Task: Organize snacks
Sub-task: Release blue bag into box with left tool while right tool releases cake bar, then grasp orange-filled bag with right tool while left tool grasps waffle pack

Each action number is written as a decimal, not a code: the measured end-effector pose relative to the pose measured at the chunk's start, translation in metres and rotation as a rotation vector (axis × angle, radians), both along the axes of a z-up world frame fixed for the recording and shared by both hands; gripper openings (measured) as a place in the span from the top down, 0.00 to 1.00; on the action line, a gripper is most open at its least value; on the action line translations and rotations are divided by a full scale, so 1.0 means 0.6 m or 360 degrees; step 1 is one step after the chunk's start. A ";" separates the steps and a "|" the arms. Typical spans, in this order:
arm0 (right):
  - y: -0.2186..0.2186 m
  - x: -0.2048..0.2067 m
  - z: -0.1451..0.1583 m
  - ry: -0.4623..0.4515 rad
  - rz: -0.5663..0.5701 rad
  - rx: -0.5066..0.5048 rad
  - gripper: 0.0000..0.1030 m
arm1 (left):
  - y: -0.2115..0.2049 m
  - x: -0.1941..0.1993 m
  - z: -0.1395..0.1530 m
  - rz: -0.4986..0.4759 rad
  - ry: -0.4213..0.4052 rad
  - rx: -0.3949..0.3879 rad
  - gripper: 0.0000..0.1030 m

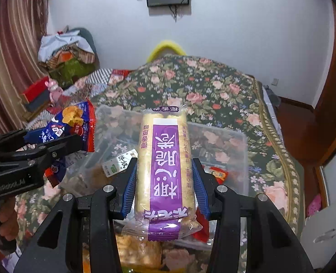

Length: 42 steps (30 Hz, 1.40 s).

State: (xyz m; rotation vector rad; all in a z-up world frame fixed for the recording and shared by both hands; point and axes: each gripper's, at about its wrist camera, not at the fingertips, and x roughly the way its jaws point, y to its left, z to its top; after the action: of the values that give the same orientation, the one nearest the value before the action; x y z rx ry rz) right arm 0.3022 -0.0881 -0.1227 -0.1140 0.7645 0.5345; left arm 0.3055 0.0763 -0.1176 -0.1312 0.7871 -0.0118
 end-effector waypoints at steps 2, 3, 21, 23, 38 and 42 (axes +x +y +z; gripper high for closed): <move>0.012 0.010 -0.012 0.0050 0.0018 -0.0031 0.59 | -0.001 0.009 -0.010 -0.0007 0.0033 0.0000 0.39; 0.018 0.013 -0.019 0.0074 0.0024 -0.0047 0.59 | -0.001 0.012 -0.014 -0.0006 0.0046 0.0002 0.39; 0.017 -0.018 -0.014 0.0064 0.0075 -0.0179 0.45 | -0.023 -0.021 0.004 -0.0090 0.0065 0.0046 0.36; 0.006 -0.036 0.002 0.0017 0.0080 -0.0176 0.41 | -0.025 -0.039 0.019 -0.0107 0.0040 0.0052 0.36; -0.076 -0.166 0.047 -0.0125 0.0065 -0.0093 0.26 | -0.030 -0.193 0.030 -0.0132 0.0051 0.0027 0.33; -0.091 -0.186 0.021 -0.0047 0.0052 -0.0077 0.25 | -0.037 -0.219 0.002 -0.0150 0.0119 -0.0004 0.33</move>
State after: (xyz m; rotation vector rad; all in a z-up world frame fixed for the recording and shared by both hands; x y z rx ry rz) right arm 0.1907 -0.1425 -0.1101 -0.1793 0.7478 0.5445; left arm 0.1740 0.0542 -0.1163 -0.0969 0.8676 -0.0977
